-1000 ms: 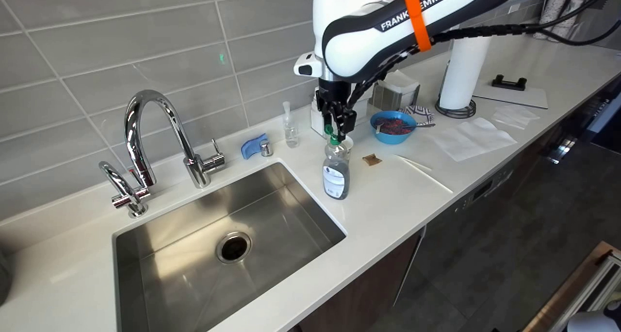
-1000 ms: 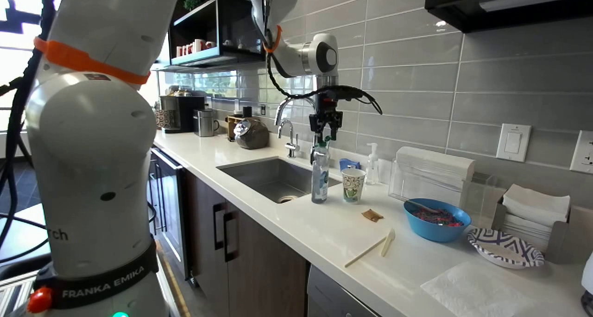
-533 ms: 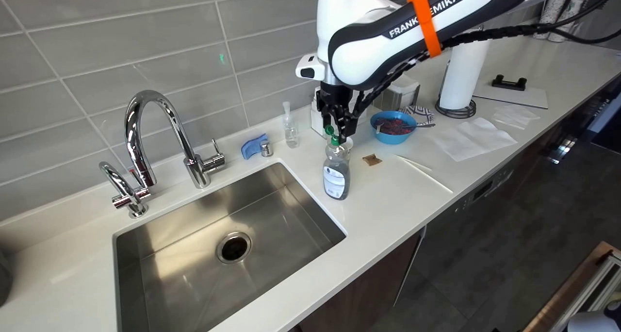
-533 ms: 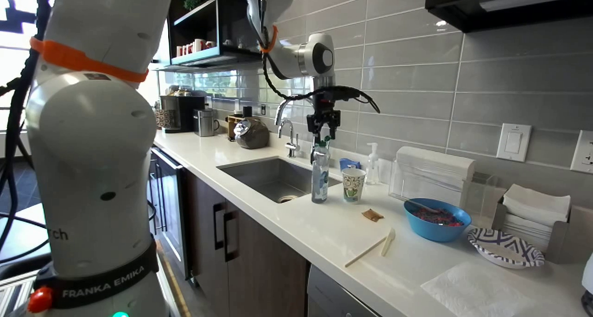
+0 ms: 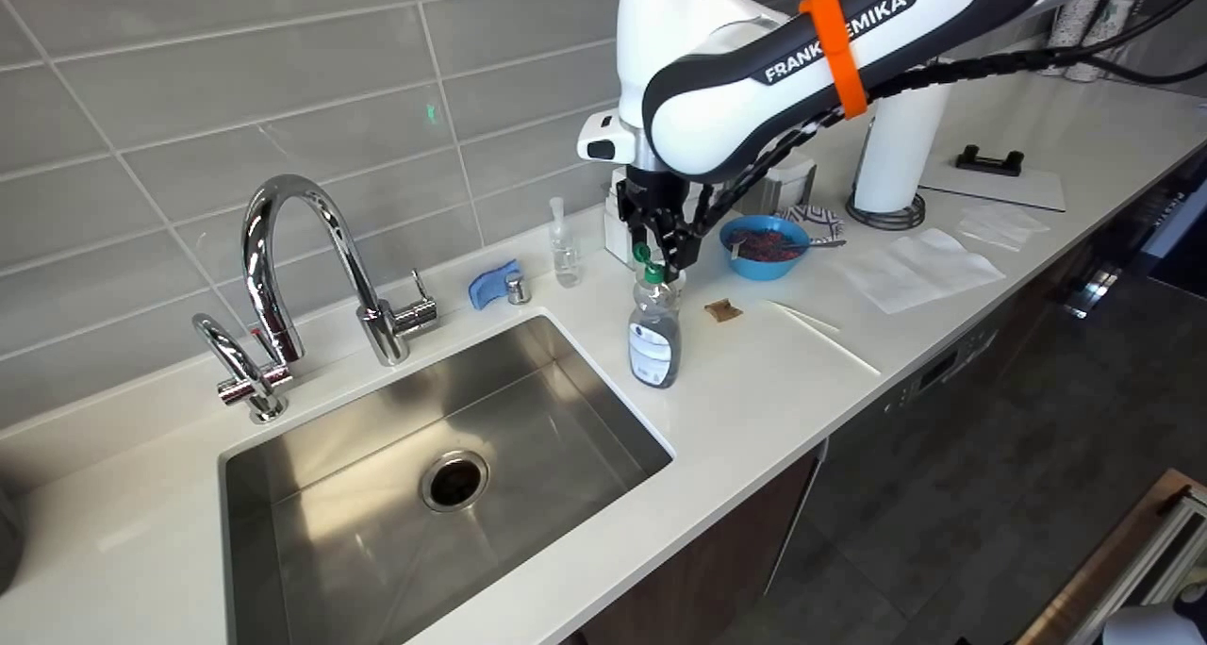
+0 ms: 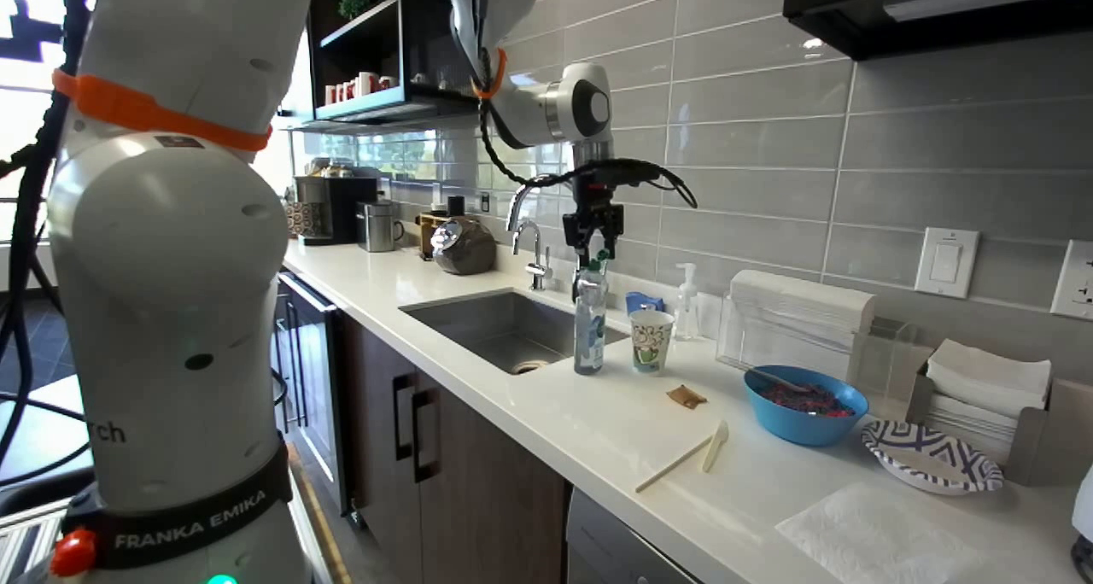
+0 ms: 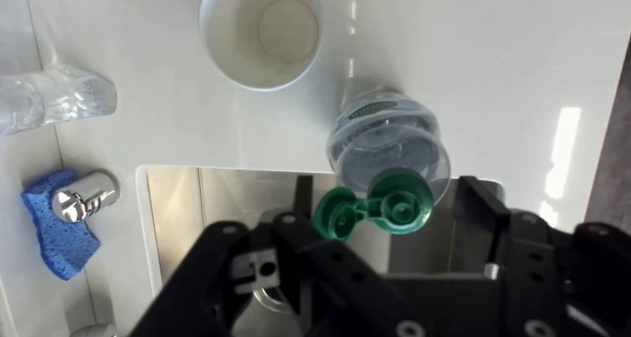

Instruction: Close the lid on the bottle

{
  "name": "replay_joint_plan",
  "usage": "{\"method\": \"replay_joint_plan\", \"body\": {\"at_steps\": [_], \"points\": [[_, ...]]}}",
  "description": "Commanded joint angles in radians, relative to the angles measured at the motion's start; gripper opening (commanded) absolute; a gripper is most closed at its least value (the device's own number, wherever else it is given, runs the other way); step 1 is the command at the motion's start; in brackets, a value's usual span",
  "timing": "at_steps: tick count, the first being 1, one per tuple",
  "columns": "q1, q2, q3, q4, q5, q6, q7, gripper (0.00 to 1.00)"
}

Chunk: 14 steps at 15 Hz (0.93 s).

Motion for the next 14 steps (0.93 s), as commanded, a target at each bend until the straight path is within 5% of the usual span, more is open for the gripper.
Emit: {"method": "replay_joint_plan", "body": {"at_steps": [1, 4, 9, 11, 14], "points": [[0.002, -0.020, -0.007, -0.044, -0.061, 0.050, -0.003, 0.63], [0.000, -0.016, -0.005, -0.045, -0.074, 0.078, -0.008, 0.39], [-0.001, -0.020, -0.002, -0.054, -0.068, 0.099, -0.019, 0.33], [-0.002, -0.024, 0.000, -0.058, -0.062, 0.102, -0.023, 0.41], [0.000, -0.041, -0.002, -0.059, -0.065, 0.090, -0.014, 0.74]]}}
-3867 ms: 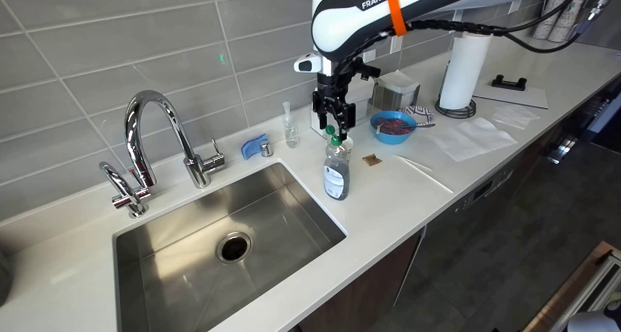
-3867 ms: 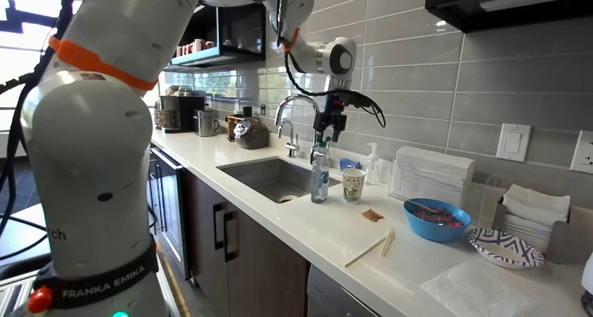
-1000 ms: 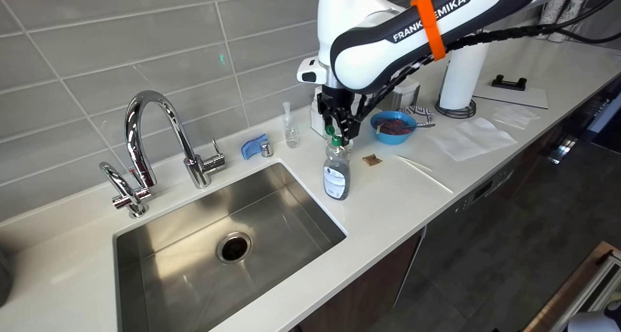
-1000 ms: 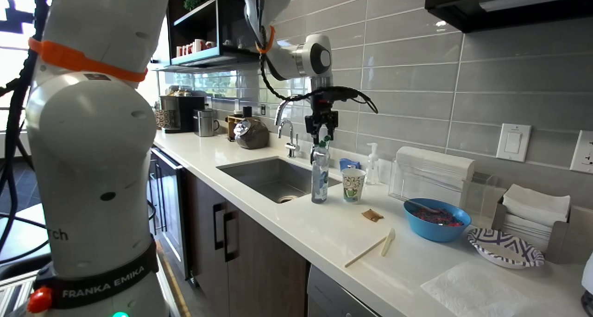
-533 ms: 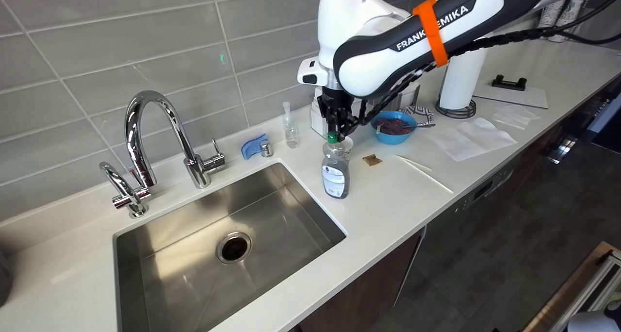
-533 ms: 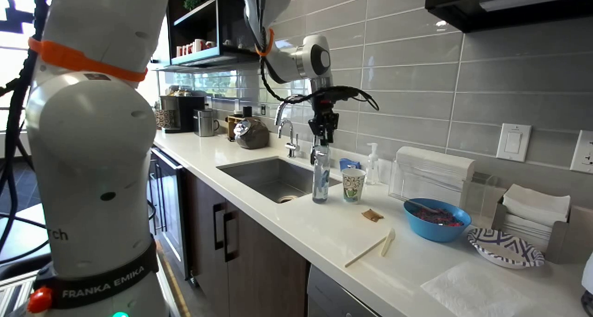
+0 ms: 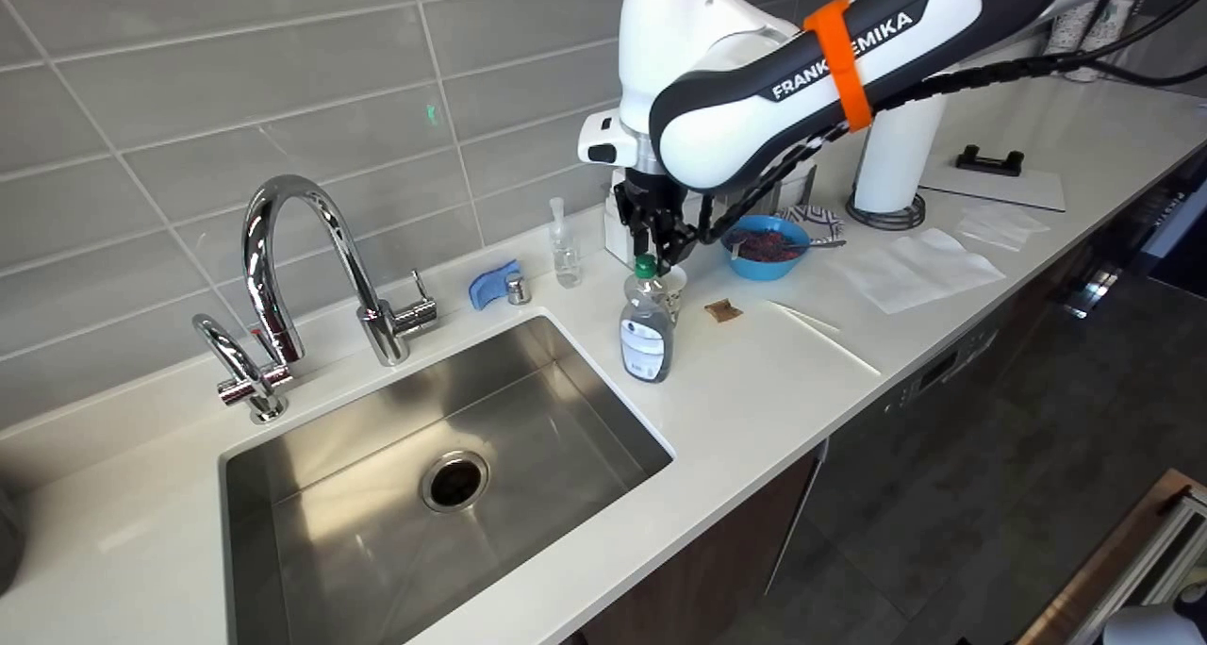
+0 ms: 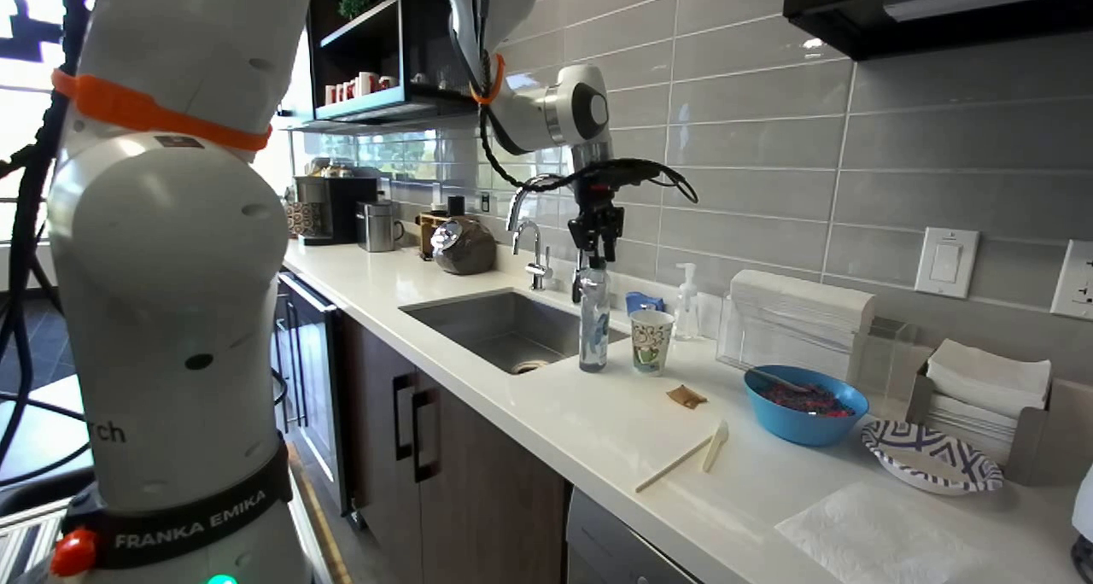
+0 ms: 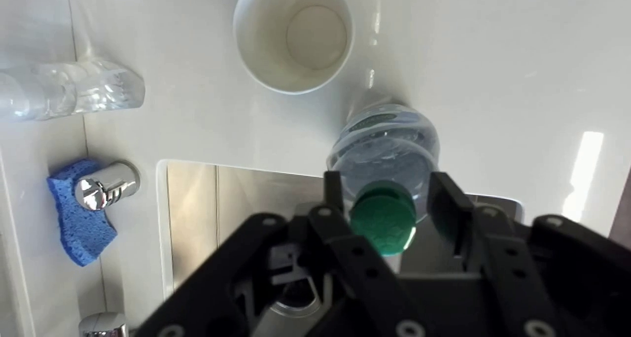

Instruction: Close the lid on the bottle

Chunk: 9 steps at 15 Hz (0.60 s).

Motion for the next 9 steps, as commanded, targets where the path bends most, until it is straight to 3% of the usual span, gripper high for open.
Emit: {"method": "replay_joint_plan", "body": {"at_steps": [1, 4, 7, 8, 9], "points": [[-0.001, -0.046, 0.002, -0.037, -0.004, 0.017, -0.002, 0.81], [-0.013, -0.076, 0.014, -0.037, 0.057, 0.000, -0.026, 1.00], [-0.028, -0.092, 0.027, -0.027, 0.177, -0.005, -0.057, 1.00], [-0.028, -0.091, 0.022, -0.021, 0.194, -0.009, -0.059, 0.75], [-0.027, -0.091, 0.015, -0.016, 0.200, -0.015, -0.056, 0.73]]}}
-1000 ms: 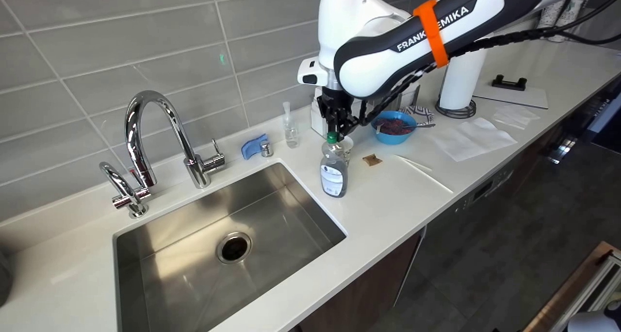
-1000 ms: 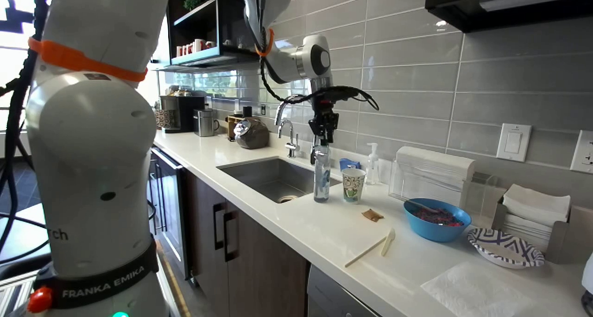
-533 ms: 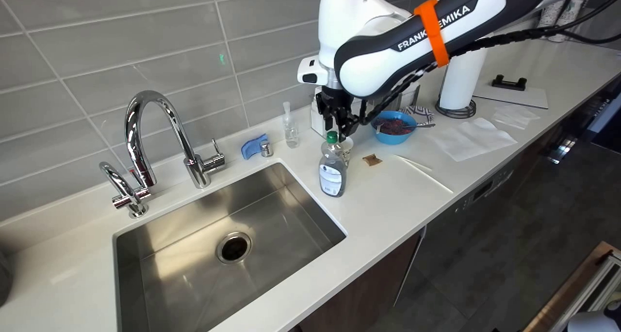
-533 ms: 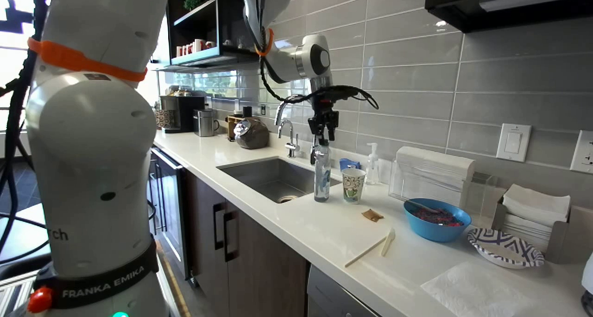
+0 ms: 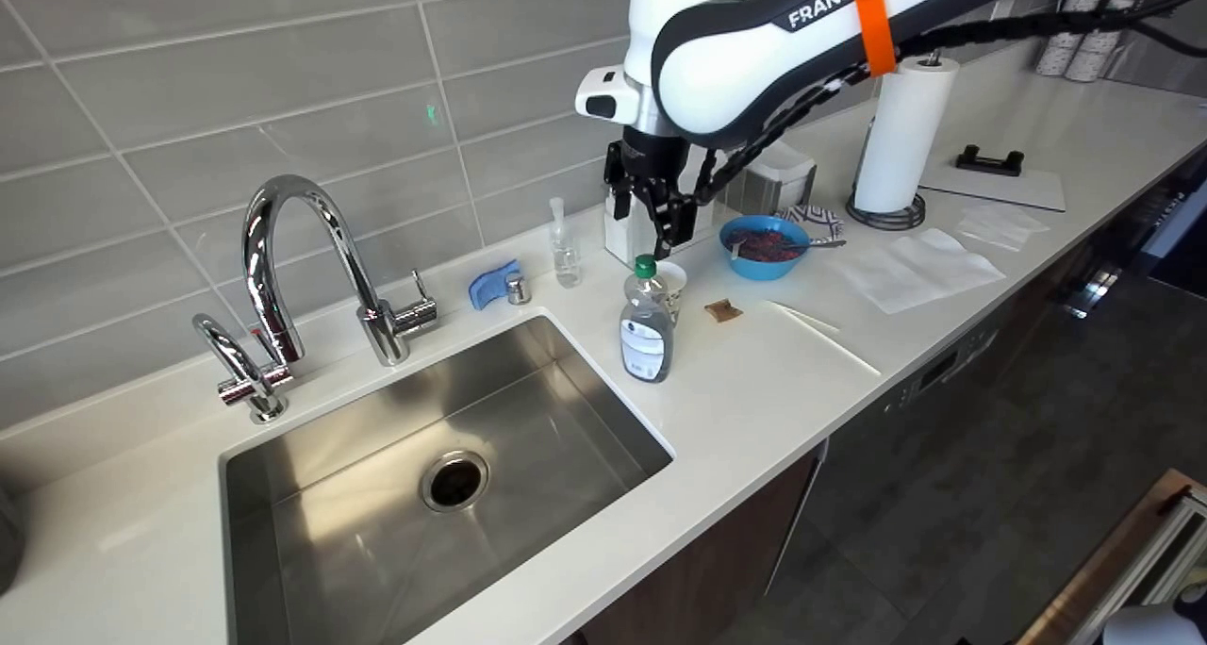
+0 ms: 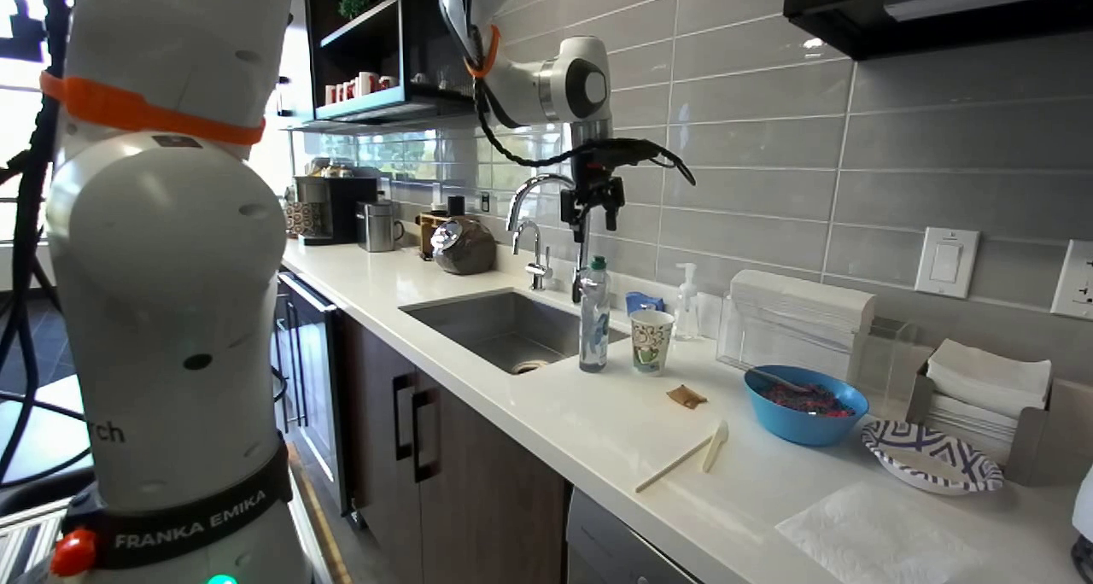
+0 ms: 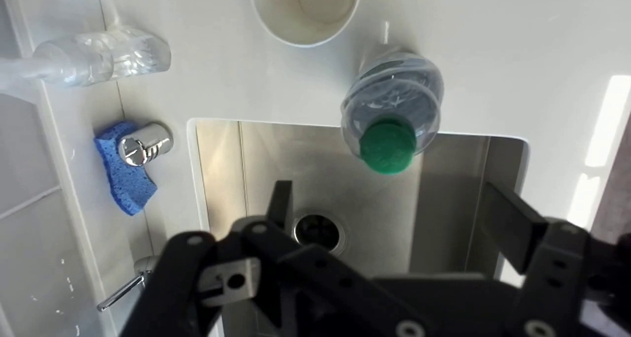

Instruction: Close the lid on the bottle

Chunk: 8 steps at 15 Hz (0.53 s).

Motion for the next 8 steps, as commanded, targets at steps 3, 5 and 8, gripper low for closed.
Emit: {"method": "replay_joint_plan", "body": {"at_steps": [3, 5, 8], "points": [[-0.021, -0.010, -0.016, -0.006, 0.042, -0.028, 0.007, 0.49], [-0.025, 0.005, -0.021, 0.005, 0.039, -0.029, 0.009, 0.33], [-0.029, 0.029, -0.024, 0.021, 0.040, -0.029, 0.005, 0.12]]}}
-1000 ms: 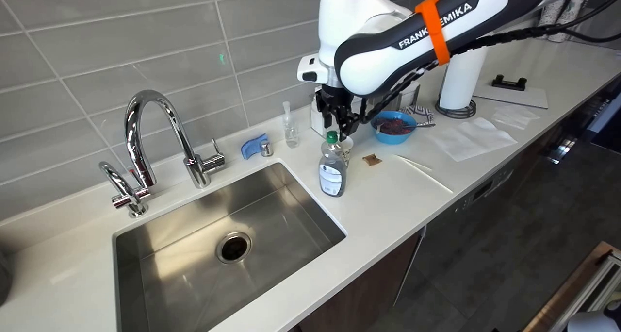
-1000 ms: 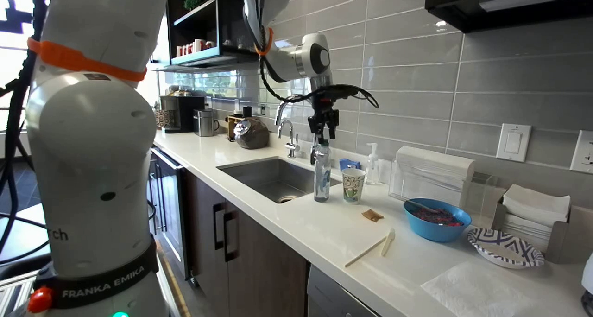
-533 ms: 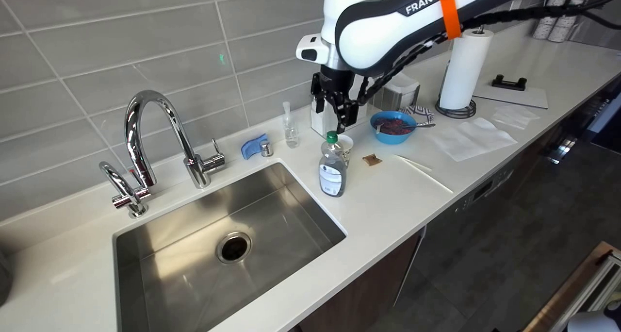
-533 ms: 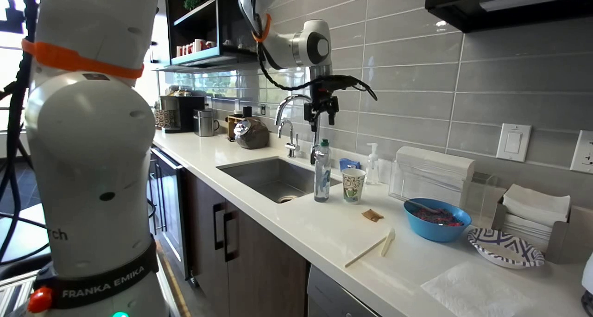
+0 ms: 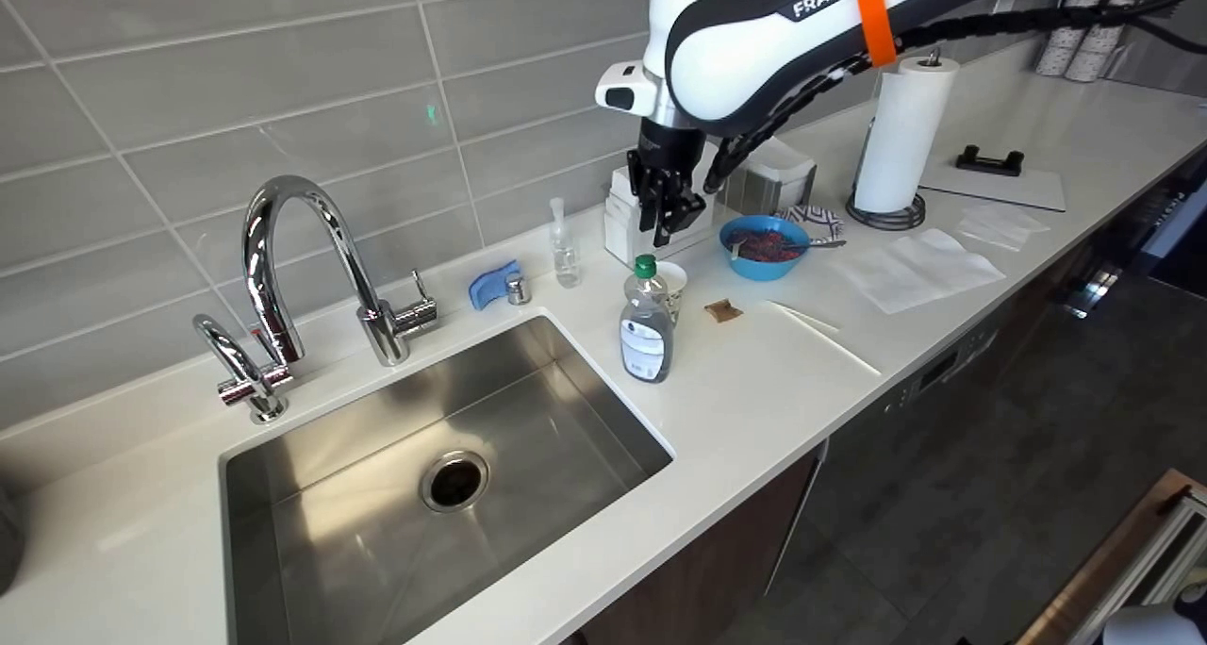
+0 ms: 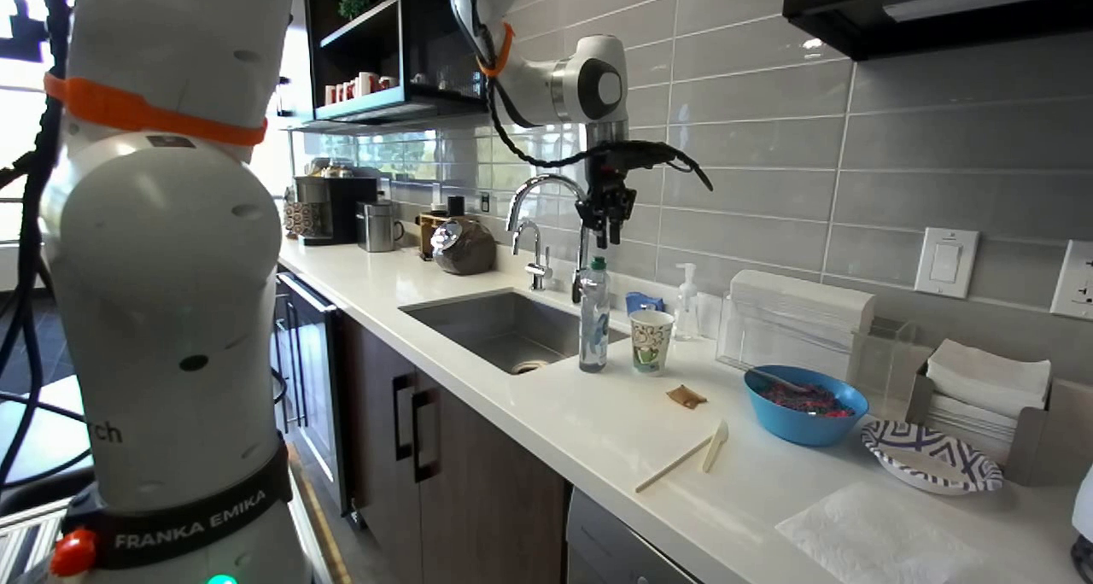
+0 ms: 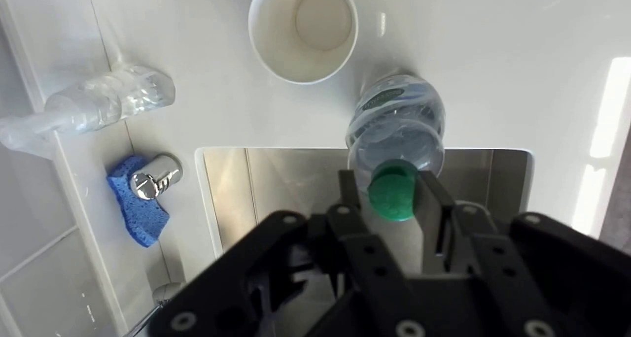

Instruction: Close the lid on the bottle

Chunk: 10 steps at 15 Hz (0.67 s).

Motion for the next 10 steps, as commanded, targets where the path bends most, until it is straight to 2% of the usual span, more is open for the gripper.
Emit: {"method": "replay_joint_plan", "body": {"at_steps": [1, 2, 10], "points": [[-0.002, 0.033, 0.000, 0.026, 0.013, -0.022, 0.006, 0.05], [-0.001, 0.039, 0.001, 0.032, 0.013, -0.024, 0.006, 0.00], [0.001, 0.044, 0.022, 0.068, 0.064, -0.088, 0.005, 0.00]]}}
